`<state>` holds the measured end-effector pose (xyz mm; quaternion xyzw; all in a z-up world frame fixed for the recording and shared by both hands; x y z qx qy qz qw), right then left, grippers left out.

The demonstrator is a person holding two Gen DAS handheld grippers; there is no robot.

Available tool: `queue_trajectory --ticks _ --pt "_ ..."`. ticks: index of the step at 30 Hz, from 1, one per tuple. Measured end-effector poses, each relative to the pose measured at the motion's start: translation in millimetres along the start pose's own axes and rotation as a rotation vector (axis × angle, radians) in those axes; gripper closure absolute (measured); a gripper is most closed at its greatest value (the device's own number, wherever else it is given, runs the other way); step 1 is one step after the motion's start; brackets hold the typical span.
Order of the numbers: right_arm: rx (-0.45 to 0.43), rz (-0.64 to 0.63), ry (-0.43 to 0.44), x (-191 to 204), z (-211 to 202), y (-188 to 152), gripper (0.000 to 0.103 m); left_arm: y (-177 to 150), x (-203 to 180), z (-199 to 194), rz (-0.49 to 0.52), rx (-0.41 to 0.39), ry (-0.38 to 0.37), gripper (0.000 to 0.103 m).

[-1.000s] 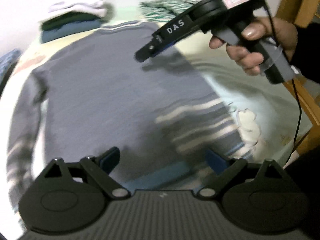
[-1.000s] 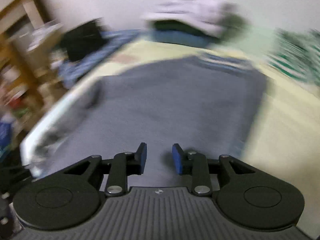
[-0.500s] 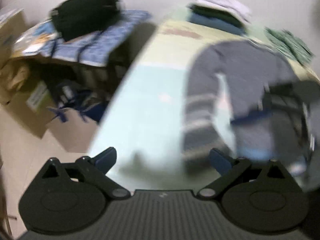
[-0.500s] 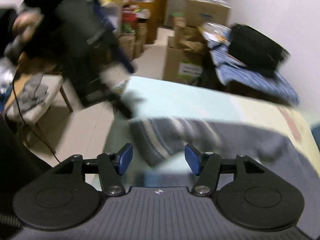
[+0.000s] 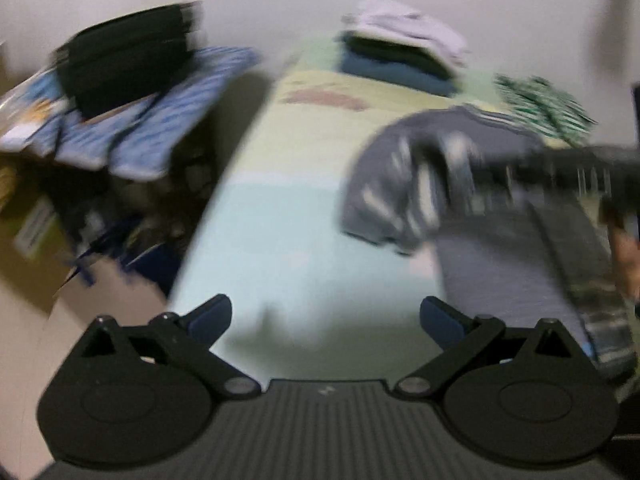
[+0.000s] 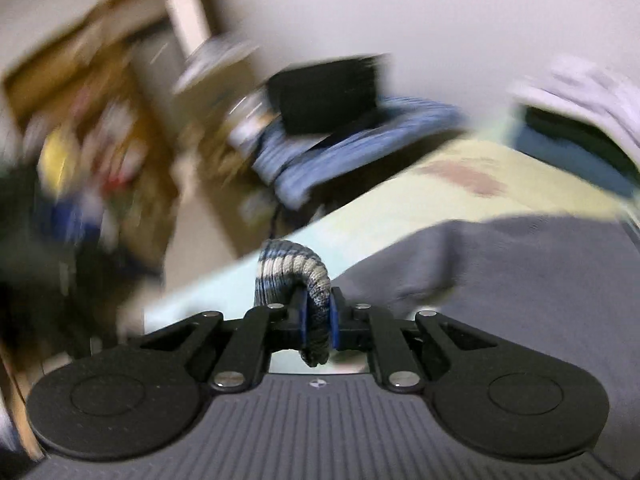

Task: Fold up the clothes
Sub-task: 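Lift the held sleeve and fold it across the body, open right gripper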

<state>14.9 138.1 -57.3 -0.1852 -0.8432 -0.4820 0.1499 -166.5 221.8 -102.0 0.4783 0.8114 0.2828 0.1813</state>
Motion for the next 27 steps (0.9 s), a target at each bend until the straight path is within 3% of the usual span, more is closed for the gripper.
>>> queue_trajectory --ticks 4,10,13,17,19,21,23,27 --pt "-0.223 0.269 -0.027 -45 -66 22 0.093 20 -60 31 0.143 -0.012 -0.052 0.002" --pt "-0.522 0.430 -0.108 -90 -183 30 0.093 46 -131 75 0.286 -0.037 -0.080 0.003" --pt "-0.582 0.468 -0.184 -108 -225 14 0.093 63 -153 91 0.324 -0.065 -0.087 0.003" --pt "-0.609 0.525 -0.261 -124 -252 -10 0.093 90 -185 111 0.440 -0.164 -0.040 0.003" --pt "-0.633 0.548 -0.285 -130 -259 -17 0.093 96 -195 122 0.481 -0.159 -0.028 0.010" --pt "-0.676 0.561 -0.282 -135 -270 -20 0.093 97 -199 132 0.485 -0.131 -0.027 0.036" --pt "-0.717 0.579 -0.284 -143 -281 -24 0.093 93 -195 141 0.463 -0.090 -0.021 0.049" --pt "-0.762 0.645 -0.342 -170 -301 -39 0.093 92 -187 140 0.447 -0.108 0.026 0.049"
Point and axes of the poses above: each gripper's, at about its wrist camera, not at the fingertips, and z roughly the way its jaws point, x to its left, y to its top, the point moved 10 cm from there along z, roughly the way its jaws point, and after that the axes turned 6 degrees about y, right-handed, at the moved point
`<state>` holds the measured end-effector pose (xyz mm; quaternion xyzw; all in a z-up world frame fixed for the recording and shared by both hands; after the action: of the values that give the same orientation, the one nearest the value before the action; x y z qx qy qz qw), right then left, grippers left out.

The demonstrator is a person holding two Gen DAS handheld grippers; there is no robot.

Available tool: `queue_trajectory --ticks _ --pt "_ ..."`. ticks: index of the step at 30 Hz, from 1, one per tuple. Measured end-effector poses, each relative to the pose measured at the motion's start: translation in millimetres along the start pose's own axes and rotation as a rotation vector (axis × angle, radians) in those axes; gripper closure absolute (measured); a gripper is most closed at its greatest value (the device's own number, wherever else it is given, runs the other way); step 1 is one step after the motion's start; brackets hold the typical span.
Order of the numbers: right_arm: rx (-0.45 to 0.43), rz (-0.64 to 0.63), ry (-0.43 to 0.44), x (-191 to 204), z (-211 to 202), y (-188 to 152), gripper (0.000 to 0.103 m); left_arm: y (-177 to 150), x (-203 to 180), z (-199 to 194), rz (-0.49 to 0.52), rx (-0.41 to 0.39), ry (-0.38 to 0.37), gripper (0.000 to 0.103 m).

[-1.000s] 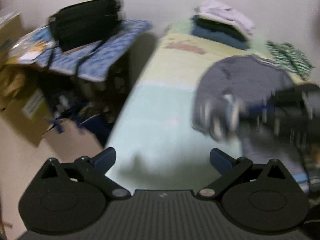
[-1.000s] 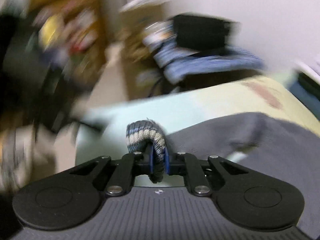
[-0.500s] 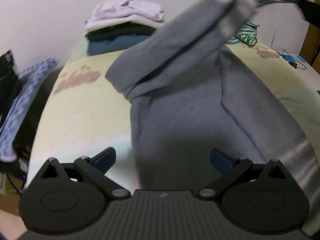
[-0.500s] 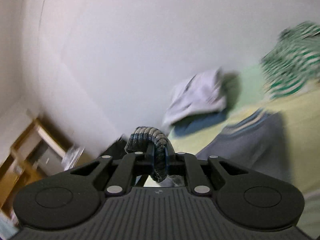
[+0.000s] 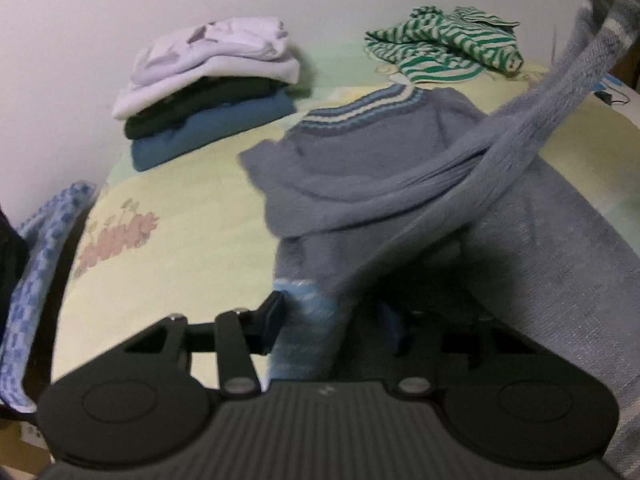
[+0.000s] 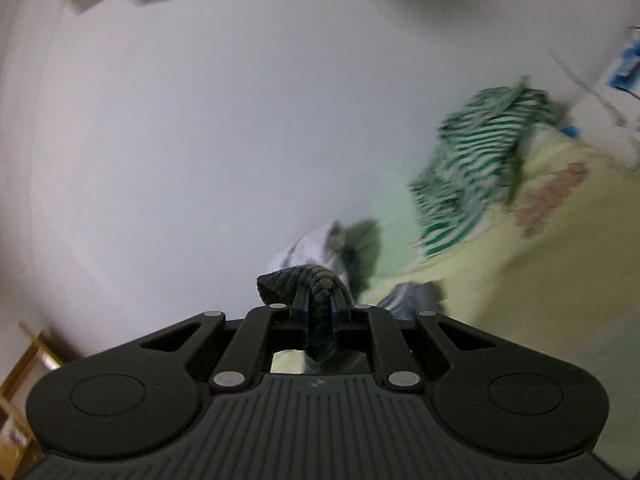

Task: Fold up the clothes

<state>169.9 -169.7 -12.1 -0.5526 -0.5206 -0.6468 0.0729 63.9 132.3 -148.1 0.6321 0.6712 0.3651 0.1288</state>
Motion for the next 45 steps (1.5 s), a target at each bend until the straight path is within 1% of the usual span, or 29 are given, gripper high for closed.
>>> queue_trajectory --ticks 3,4,6,7,9,10,11,13,15,17,19,21,24,25,27,28,29,30,32,34,35,37,39,40,41,42,43,44,45 --pt "0.028 0.018 -0.148 -40 -3 -3 0.093 -4 6 -1 0.012 -0.003 0.043 0.045" --pt "0.049 0.032 -0.195 -55 -3 -6 0.093 -4 8 0 0.009 0.000 0.053 0.044" --pt "0.108 0.015 -0.295 -79 -4 -16 0.093 -4 15 3 -0.005 0.008 0.070 0.038" --pt "0.138 0.003 -0.346 -90 -5 -21 0.092 -4 17 3 -0.007 0.012 0.081 0.037" --pt "0.163 -0.106 -0.521 -109 -7 -24 0.091 -5 18 3 -0.006 0.020 0.094 0.034" --pt "0.173 -0.167 -0.613 -118 -9 -24 0.088 -6 17 2 -0.005 0.022 0.090 0.034" --pt "0.181 -0.189 -0.617 -117 -5 -24 0.088 -6 15 0 -0.004 0.023 0.087 0.035" --pt "0.197 -0.208 -0.563 -109 7 -25 0.088 -6 8 -3 0.016 0.017 0.082 0.035" --pt "0.212 -0.226 -0.509 -100 19 -27 0.082 -6 1 -5 0.044 0.008 0.080 0.034" --pt "0.249 -0.275 -0.450 -89 36 -33 0.066 -5 -5 -6 0.068 0.000 0.079 0.033" --pt "0.326 -0.386 -0.384 -71 61 -49 0.061 -4 -8 -6 0.081 -0.004 0.084 0.033" --pt "0.411 -0.518 -0.309 -51 85 -72 0.061 -3 -9 -5 0.091 -0.005 0.088 0.031" --pt "0.534 -0.715 -0.163 -19 119 -112 0.060 -2 -8 -4 0.090 0.001 0.087 0.029" --pt "0.563 -0.796 -0.141 -13 127 -123 0.059 -2 -7 -4 0.086 0.003 0.086 0.029" --pt "0.552 -0.979 -0.179 -11 140 -134 0.065 -3 -7 -4 0.078 0.005 0.082 0.029" --pt "0.537 -1.019 -0.201 -11 143 -133 0.089 -3 -7 -4 0.078 0.003 0.083 0.029" --pt "0.523 -0.997 -0.213 -14 146 -126 0.103 -4 -7 -4 0.079 0.001 0.083 0.029" --pt "0.494 -0.936 -0.215 -15 148 -115 0.103 -4 -7 -4 0.080 0.000 0.085 0.029" --pt "0.376 -0.811 -0.243 -16 143 -81 0.103 -4 -7 -4 0.073 0.000 0.088 0.028" --pt "0.335 -0.730 -0.297 -27 141 -59 0.103 -4 -7 -4 0.067 0.001 0.090 0.027" --pt "0.320 -0.690 -0.324 -33 141 -49 0.102 -4 -6 -4 0.064 0.000 0.088 0.027" --pt "0.368 -0.687 -0.267 -27 143 -56 0.091 -4 -7 -4 0.067 -0.001 0.086 0.027" --pt "0.435 -0.729 -0.190 -14 145 -73 0.071 -3 -8 -4 0.077 -0.002 0.087 0.026" --pt "0.476 -0.780 -0.146 -4 146 -86 0.050 -3 -8 -4 0.081 -0.001 0.088 0.026" --pt "0.491 -0.832 -0.136 0 150 -95 0.046 -3 -8 -4 0.084 -0.001 0.088 0.026" --pt "0.496 -0.884 -0.137 1 154 -103 0.048 -2 -7 -3 0.085 0.000 0.086 0.026" --pt "0.502 -0.937 -0.138 3 158 -111 0.055 -2 -7 -3 0.086 0.001 0.085 0.026" --pt "0.511 -0.966 -0.152 0 162 -116 0.083 -2 -7 -3 0.087 0.002 0.084 0.026" --pt "0.516 -0.953 -0.164 -4 166 -115 0.101 -2 -7 -3 0.088 0.003 0.082 0.026"
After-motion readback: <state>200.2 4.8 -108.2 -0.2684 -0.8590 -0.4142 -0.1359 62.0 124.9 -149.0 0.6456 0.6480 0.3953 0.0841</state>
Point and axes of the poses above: each gripper's, at about its wrist camera, not at the fingertips, and z roughly the way its jaws point, x to its left, y to its top, the point moved 10 cm from there along z, roughly the way its jaws point, and after that the axes turned 6 degrees about y, right-handed, at the moved point
